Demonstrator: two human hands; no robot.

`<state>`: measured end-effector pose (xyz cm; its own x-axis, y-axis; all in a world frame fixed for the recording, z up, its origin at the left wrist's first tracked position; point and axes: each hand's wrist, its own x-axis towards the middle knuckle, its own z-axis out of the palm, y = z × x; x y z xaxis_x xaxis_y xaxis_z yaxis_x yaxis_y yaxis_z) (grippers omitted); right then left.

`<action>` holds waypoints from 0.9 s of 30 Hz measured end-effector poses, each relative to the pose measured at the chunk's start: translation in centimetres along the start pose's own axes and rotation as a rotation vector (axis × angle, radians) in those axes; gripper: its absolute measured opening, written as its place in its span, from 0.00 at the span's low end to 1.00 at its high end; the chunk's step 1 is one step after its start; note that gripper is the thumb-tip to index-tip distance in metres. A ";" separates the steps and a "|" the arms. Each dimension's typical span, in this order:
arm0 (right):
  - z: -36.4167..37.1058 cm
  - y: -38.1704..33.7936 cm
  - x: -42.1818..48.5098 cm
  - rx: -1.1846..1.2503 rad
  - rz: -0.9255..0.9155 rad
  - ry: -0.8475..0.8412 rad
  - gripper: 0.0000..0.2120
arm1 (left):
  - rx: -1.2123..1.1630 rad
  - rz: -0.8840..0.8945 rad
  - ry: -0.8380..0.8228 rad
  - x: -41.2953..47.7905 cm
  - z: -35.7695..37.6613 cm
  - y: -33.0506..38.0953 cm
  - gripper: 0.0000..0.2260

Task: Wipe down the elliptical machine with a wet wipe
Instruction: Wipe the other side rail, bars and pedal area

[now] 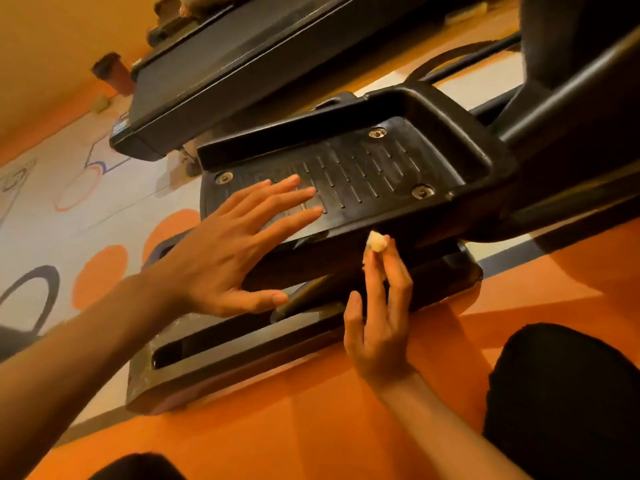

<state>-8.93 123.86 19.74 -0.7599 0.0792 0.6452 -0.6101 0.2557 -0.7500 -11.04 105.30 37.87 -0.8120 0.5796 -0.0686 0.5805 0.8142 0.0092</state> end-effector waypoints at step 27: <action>1.8 5.3 -8.7 -0.727 0.209 -1.021 0.32 | 0.162 0.284 0.091 -17.8 31.8 -13.7 0.34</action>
<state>-5.94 122.77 9.85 -0.8505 -0.5114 -0.1233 -0.4412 0.8211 -0.3621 -2.57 82.84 7.27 -0.6145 0.7889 0.0037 0.7803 0.6085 -0.1445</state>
